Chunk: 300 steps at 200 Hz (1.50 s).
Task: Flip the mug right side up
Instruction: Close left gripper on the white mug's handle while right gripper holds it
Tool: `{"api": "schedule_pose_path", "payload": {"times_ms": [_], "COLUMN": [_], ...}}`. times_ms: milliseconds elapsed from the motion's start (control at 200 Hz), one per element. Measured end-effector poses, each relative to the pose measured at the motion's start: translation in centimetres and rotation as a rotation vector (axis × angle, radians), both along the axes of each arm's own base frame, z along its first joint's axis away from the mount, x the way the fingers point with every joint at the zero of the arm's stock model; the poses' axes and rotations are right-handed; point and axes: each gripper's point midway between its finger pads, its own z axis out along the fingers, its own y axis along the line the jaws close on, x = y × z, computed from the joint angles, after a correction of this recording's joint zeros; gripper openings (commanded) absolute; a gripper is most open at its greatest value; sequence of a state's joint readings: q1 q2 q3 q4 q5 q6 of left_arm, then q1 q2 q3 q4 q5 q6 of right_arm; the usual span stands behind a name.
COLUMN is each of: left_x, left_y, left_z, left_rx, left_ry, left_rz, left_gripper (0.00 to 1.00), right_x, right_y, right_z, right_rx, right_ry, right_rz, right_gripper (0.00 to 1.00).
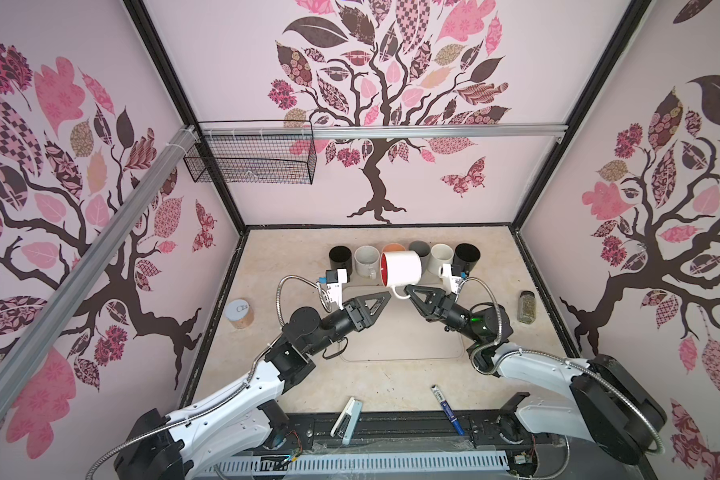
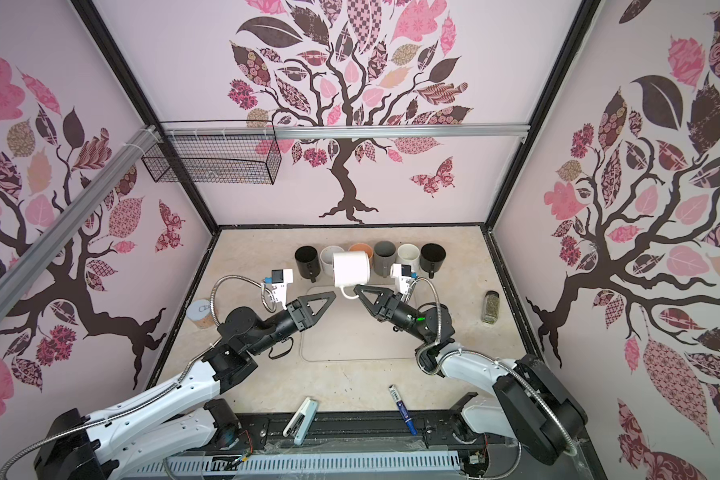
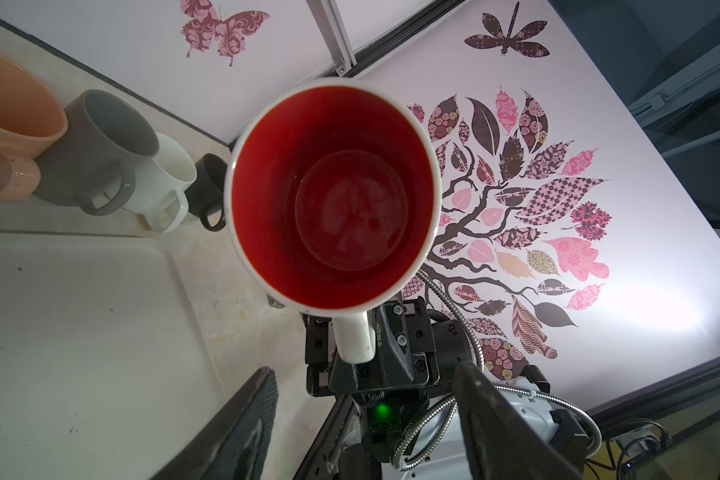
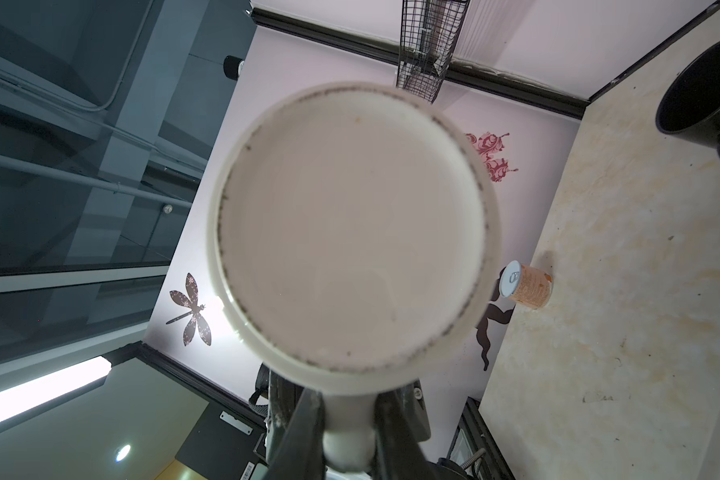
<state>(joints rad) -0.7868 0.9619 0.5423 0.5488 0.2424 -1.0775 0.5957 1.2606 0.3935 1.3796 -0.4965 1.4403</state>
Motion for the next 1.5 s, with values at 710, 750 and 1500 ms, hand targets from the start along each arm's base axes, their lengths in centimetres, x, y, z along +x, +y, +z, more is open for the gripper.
{"api": "schedule_pose_path", "payload": {"times_ms": [710,750,1500], "left_x": [0.6,0.6,0.1], "left_y": [-1.1,-1.1,-0.5], "left_z": [0.3,0.3,1.3], "left_rx": [-0.034,-0.034,-0.057], "left_ry": [0.017,0.017,0.011], "left_rz": [-0.026,-0.026,-0.015], "left_gripper": [0.5,0.47,0.37], "right_x": [-1.7,-1.7,-2.1], "right_y": [2.7,2.8,3.1], "right_z": [0.5,0.5,1.2], "right_rx": [-0.028,-0.031,-0.031], "right_ry": [-0.055,-0.062,-0.102], "right_rz": [0.078,0.078,0.071], "right_gripper": [0.0,0.0,0.0]}}
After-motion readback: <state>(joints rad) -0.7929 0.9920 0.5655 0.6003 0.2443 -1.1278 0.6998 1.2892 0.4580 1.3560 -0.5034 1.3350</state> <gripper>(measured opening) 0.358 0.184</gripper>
